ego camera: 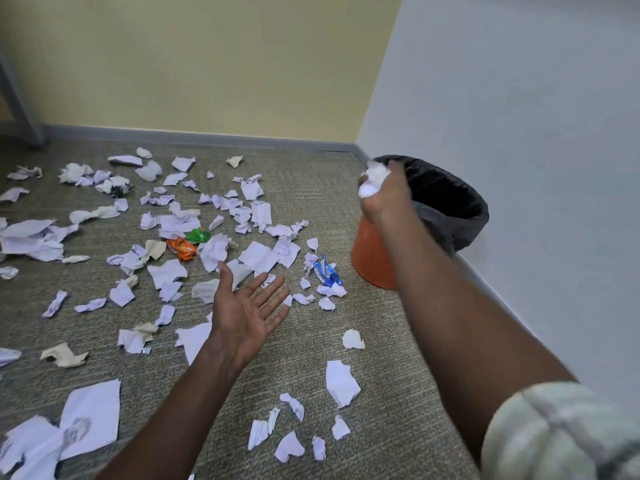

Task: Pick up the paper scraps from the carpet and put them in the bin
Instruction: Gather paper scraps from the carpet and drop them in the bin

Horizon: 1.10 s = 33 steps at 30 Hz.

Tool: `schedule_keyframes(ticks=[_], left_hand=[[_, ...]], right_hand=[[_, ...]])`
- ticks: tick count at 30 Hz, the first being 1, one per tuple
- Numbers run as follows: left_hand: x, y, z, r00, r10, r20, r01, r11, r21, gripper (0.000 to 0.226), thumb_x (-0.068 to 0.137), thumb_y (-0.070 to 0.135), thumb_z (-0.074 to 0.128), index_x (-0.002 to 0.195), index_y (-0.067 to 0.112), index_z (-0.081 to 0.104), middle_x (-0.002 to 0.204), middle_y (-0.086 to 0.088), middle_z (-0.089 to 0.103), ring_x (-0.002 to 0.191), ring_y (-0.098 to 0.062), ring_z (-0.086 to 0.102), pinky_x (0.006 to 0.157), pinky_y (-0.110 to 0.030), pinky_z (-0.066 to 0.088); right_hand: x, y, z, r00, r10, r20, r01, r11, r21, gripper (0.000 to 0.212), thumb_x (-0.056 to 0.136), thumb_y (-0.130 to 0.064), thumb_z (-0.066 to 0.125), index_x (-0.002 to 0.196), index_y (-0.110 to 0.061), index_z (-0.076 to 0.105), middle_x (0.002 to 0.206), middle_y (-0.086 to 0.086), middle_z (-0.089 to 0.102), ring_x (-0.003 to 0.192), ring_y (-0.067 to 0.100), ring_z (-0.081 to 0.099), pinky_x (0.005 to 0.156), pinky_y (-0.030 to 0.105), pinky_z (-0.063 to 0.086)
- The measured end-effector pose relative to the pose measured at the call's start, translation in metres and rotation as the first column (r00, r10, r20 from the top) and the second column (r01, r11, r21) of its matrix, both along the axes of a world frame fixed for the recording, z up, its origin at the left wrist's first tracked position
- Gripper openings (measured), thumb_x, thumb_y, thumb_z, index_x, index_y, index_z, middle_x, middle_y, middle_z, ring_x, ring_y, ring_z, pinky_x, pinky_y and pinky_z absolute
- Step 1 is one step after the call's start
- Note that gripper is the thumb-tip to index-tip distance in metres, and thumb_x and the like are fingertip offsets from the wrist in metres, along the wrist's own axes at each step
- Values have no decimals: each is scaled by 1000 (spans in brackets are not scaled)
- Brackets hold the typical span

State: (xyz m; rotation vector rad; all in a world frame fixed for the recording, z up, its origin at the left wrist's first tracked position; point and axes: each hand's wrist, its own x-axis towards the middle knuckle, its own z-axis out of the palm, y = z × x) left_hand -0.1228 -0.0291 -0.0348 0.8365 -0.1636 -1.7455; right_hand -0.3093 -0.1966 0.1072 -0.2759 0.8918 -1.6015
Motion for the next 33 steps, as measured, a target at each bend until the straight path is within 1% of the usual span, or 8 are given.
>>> schedule_keyframes(ticks=[6, 9, 15, 18, 21, 25, 30, 33], left_hand=[[18, 10, -20, 998, -9, 68, 3, 997, 75, 85, 86, 79, 34, 139, 14, 48, 127, -12, 65, 116, -30, 62, 90, -43, 48], [30, 15, -32, 995, 15, 94, -27, 992, 126, 86, 87, 77, 36, 145, 14, 41, 131, -16, 62, 115, -34, 62, 86, -45, 50], [31, 20, -33, 965, -12, 262, -37, 983, 179, 77, 93, 69, 34, 144, 12, 40, 135, -15, 57, 114, -33, 61, 74, -41, 50], [26, 29, -34, 903, -87, 420, 12, 984, 178, 66, 96, 64, 33, 134, 12, 49, 131, -12, 59, 106, -30, 62, 71, -37, 49], [20, 46, -46, 708, -203, 677, 145, 979, 141, 59, 92, 71, 34, 115, 21, 53, 107, -4, 64, 95, -26, 62, 75, -37, 46], [7, 71, -77, 382, -253, 889, 379, 920, 99, 90, 71, 89, 45, 123, 16, 55, 115, -15, 62, 99, -33, 59, 87, -49, 50], [-4, 112, -108, -283, -127, 951, 665, 688, 290, 131, 47, 102, 44, 154, 37, 5, 163, -7, 13, 147, -28, 21, 116, -54, 26], [-4, 137, -124, -515, 51, 856, 720, 568, 399, 151, 36, 106, 43, 152, 34, -20, 162, -11, -22, 150, -35, -13, 119, -60, 5]], right_hand=[[-49, -18, 61, 994, -107, -22, 107, 994, 13, 69, 93, -61, 36, 149, -23, 26, 157, 14, 22, 142, 36, 27, 111, 46, 33], [-70, -26, 56, 995, -67, -74, 79, 982, 171, 50, 85, -73, 40, 109, -28, 38, 122, 17, 41, 113, 32, 39, 79, 35, 34], [-74, -34, 32, 996, -71, -56, 70, 997, -12, 83, 89, -53, 54, 152, -12, 17, 154, 15, 27, 138, 35, 35, 112, 47, 37], [-53, -16, 21, 912, 68, -404, -69, 998, 12, 38, 95, -39, 52, 111, -5, 60, 102, 17, 65, 82, 26, 63, 69, 30, 54], [-32, 3, -7, 644, 270, -716, -280, 954, 108, 37, 93, -27, 54, 57, -17, 52, 51, 2, 48, 39, 13, 40, 41, 18, 29], [-13, 37, -60, -59, 383, -922, -530, 770, 354, 32, 89, -31, 66, 81, 1, 65, 67, 11, 65, 50, 20, 61, 47, 26, 50], [-4, 91, -142, -800, 331, -500, -430, 265, 863, 90, 68, -47, 84, 138, -17, 36, 131, 20, 50, 102, 32, 64, 76, 45, 61], [-17, 124, -183, -975, 59, -213, -192, 245, 950, 133, 44, -70, 83, 147, -39, 5, 158, 15, 8, 133, 43, 40, 100, 57, 44]])
